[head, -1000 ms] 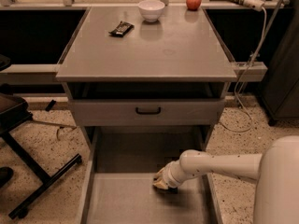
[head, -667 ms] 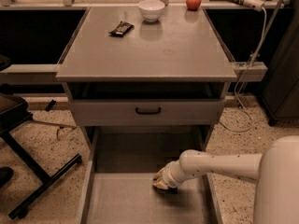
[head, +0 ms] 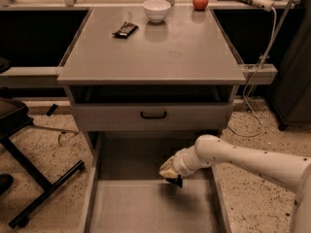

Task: Pick rxbar blueberry from middle drawer and place on counter

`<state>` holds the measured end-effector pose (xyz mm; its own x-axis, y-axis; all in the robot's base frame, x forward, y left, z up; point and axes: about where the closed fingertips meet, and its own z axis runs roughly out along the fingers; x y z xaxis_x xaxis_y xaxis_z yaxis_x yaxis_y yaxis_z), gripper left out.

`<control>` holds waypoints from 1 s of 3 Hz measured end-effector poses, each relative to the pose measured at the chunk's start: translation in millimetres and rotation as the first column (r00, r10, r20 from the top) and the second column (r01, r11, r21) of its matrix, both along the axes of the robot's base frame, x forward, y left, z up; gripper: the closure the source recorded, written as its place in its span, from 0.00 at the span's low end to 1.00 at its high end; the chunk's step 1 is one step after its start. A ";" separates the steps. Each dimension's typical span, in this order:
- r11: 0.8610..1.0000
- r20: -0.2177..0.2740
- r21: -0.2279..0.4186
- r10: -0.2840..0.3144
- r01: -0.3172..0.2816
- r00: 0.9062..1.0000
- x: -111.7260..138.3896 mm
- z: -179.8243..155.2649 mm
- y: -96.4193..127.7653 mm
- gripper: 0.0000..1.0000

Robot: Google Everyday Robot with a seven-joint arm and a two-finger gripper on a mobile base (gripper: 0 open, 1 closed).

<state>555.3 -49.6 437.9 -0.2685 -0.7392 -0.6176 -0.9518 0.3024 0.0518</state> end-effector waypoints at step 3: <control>0.992 0.066 0.114 -0.059 0.051 0.996 2.2 179.9 -30.4 1.00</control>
Offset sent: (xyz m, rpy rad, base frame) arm 0.0247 -0.0146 0.2073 0.1023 -0.0281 -0.0049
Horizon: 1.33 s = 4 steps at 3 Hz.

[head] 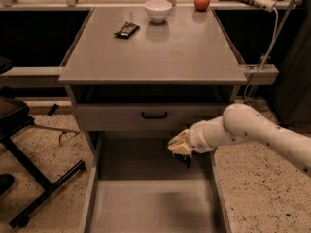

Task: Pick rxbar blueberry from middle drawer and place on counter

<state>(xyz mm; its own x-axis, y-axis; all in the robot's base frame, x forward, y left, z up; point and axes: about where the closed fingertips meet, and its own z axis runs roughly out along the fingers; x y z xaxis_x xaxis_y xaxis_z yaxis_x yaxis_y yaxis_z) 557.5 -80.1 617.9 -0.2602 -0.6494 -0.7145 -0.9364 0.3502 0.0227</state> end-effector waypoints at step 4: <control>1.000 0.142 0.003 -0.015 0.015 0.990 41.2 217.6 -21.8 1.00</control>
Offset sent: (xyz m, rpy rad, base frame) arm 0.0295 -0.0086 0.0589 -0.0257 -0.0777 -0.0078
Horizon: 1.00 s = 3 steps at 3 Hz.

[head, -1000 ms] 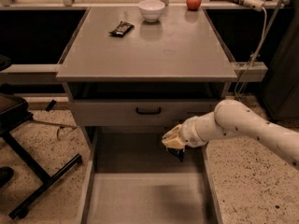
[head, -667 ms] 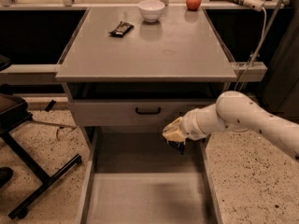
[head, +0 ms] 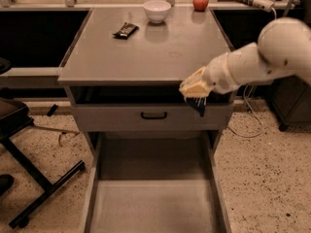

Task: Pick rxbar blueberry from middle drawer and place on counter

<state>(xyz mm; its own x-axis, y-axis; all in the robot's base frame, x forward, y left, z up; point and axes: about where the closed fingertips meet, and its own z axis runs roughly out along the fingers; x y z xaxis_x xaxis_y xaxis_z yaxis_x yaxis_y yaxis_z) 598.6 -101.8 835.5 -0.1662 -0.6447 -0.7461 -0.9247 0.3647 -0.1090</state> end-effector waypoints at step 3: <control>1.000 0.086 0.002 0.026 -0.026 0.996 6.4 100.1 -7.5 1.00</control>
Offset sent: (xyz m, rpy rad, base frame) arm -0.0098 -0.0072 0.0695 0.0210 -0.0455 0.0098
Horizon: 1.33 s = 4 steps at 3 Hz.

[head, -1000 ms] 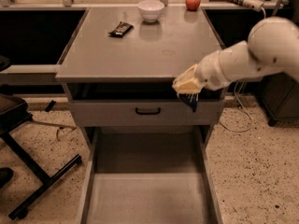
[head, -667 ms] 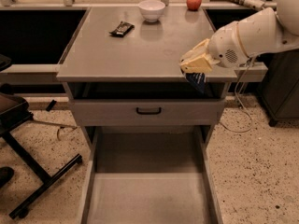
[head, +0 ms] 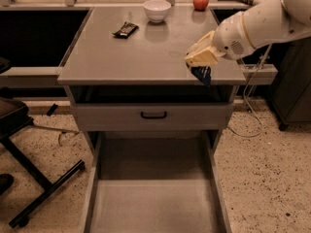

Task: Pick rxbar blueberry from middle drawer and place on counter

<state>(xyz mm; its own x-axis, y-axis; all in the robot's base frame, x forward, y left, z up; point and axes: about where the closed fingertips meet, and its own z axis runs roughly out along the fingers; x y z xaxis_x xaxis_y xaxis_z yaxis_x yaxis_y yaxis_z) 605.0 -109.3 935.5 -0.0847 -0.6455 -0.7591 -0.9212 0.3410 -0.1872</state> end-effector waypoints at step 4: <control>1.000 0.227 -0.024 -0.014 0.020 0.974 140.6 30.3 43.8 1.00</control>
Offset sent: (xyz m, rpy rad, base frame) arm 0.1277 0.0584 0.0694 -0.0428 -0.2592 0.0964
